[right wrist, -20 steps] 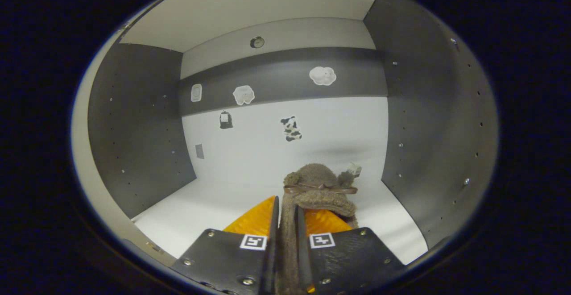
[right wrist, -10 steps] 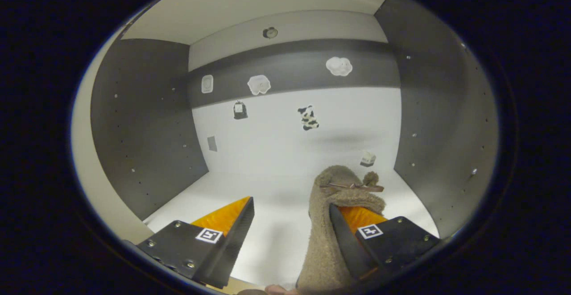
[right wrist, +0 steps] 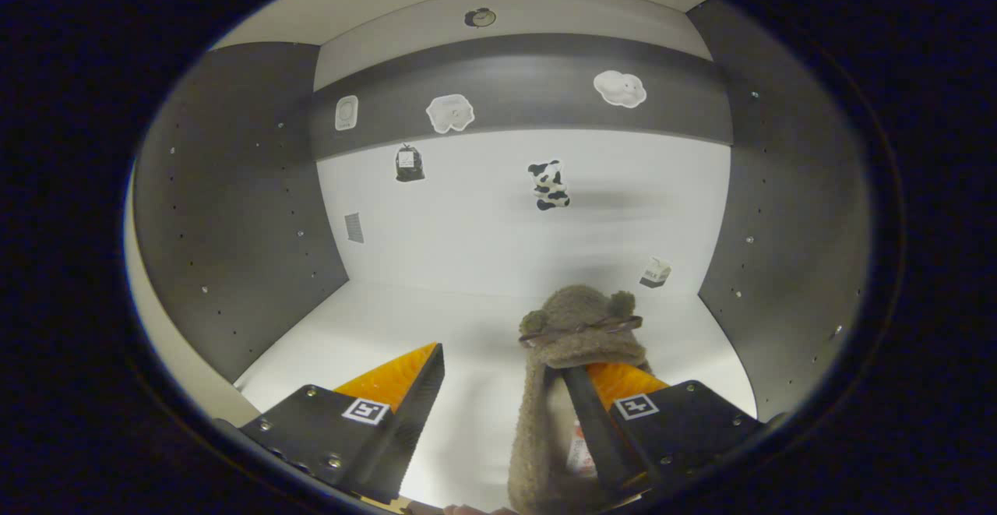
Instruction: Grab one shoe with the right hand and put it into the shoe cabinet, grab the other shoe with the left hand and put it into the shoe cabinet; then close the right door with the right hand and the left door with the left hand.
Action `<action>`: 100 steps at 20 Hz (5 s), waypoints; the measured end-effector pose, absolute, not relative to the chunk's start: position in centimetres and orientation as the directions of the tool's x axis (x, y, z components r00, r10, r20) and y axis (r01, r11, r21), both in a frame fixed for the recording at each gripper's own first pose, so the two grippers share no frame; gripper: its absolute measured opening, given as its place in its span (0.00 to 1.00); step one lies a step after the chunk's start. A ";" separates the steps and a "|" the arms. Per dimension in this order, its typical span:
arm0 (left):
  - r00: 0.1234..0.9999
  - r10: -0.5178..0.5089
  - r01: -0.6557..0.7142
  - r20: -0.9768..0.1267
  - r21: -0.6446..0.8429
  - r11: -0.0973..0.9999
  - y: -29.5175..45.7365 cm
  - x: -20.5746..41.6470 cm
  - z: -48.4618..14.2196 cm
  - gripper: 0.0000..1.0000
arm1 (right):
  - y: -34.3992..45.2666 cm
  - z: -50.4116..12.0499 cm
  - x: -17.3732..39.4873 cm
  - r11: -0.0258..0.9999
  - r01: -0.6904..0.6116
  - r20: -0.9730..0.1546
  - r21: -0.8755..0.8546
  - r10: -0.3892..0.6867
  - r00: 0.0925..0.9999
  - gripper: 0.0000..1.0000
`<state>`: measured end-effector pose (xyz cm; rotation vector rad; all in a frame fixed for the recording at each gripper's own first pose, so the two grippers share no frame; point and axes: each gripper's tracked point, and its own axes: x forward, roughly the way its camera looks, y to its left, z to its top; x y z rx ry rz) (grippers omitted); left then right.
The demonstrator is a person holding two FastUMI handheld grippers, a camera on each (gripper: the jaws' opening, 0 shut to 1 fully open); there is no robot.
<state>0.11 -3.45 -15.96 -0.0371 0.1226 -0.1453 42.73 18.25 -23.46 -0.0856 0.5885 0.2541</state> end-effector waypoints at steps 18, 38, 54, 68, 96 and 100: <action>0.940 -0.241 0.207 -0.244 -0.155 0.966 -8.2 -2.1 -19.9 0.97 | 14.6 -11.5 15.4 0.925 -0.378 -0.295 -0.044 0.349 0.889 0.88; 0.734 -0.186 0.109 -0.653 -0.156 0.982 -10.0 1.7 -43.7 0.98 | 2.1 -11.8 -3.9 0.977 -0.210 -0.040 0.017 0.211 0.977 0.90; 0.596 -0.217 0.079 -0.773 -0.213 0.974 -10.1 2.1 -52.6 0.35 | -0.4 -15.4 -5.1 0.977 -0.196 -0.102 0.078 0.204 0.974 0.90; 0.834 -0.155 0.079 -0.530 -0.164 0.983 -9.6 3.8 -38.0 0.01 | -3.2 -15.2 -6.6 0.983 -0.167 -0.085 0.071 0.173 0.981 0.90; 0.969 0.020 -0.066 -0.248 -0.176 0.982 -9.4 34.3 -16.7 0.00 | -7.0 -13.7 -8.3 0.985 -0.161 0.053 0.066 0.157 0.986 0.87; 0.964 0.076 -0.104 -0.255 -0.097 0.990 -8.7 37.1 -18.2 0.00 | -8.6 -13.6 -7.8 0.992 -0.120 0.069 0.043 0.117 0.991 0.90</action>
